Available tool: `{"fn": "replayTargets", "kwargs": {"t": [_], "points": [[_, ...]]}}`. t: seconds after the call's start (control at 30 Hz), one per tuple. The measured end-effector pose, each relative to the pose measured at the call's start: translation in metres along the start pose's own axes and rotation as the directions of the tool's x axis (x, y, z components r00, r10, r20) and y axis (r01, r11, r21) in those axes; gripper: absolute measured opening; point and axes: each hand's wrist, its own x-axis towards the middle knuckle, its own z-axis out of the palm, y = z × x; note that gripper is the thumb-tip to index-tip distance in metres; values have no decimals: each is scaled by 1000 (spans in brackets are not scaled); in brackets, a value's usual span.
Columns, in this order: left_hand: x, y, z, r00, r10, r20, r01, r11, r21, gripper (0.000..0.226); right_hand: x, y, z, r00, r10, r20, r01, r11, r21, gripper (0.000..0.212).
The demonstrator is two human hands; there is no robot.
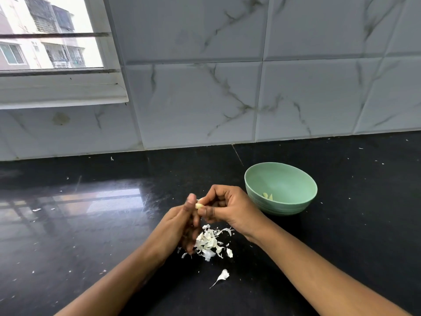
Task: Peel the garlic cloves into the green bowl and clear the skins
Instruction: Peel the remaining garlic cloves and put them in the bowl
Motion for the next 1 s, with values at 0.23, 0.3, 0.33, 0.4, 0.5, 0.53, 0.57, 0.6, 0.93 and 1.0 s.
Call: {"fn": "replayTargets", "kwargs": {"t": [0.23,0.3,0.33,0.4,0.5,0.53,0.57,0.6,0.93,1.0], "points": [[-1,2,2,996,-14,91,25,993,-116,44,0,-6,-4,993,-50,106,59,995,-86,20],[-3,3,-1,989,-28,143,52,984,-168,38,0,-8,-6,989,-44,144,45,999,-8,16],[-3,4,-3,985,-30,170,63,980,-191,37,-1,-9,-7,988,-39,152,36,999,25,14],[-3,4,-8,971,-23,236,79,970,-229,37,-2,-11,-7,989,-25,143,15,997,73,13],[-2,5,-15,938,10,346,75,970,-232,45,-2,-12,-8,991,8,131,-23,994,111,8],[-2,6,-17,932,20,363,63,974,-216,46,-2,-13,-9,990,22,138,-39,992,117,6],[-3,7,-17,930,32,367,37,983,-181,45,-2,-14,-10,988,38,147,-56,990,125,7],[-4,9,-17,930,43,366,4,992,-127,42,-2,-16,-11,988,54,147,-74,988,135,7],[-4,44,-11,994,111,-5,-92,848,521,32,-8,-49,-45,999,44,-9,-44,997,-60,12],[3,51,-3,986,163,-28,-118,809,575,39,-10,-61,-60,998,45,-37,-49,992,-113,16]]}}
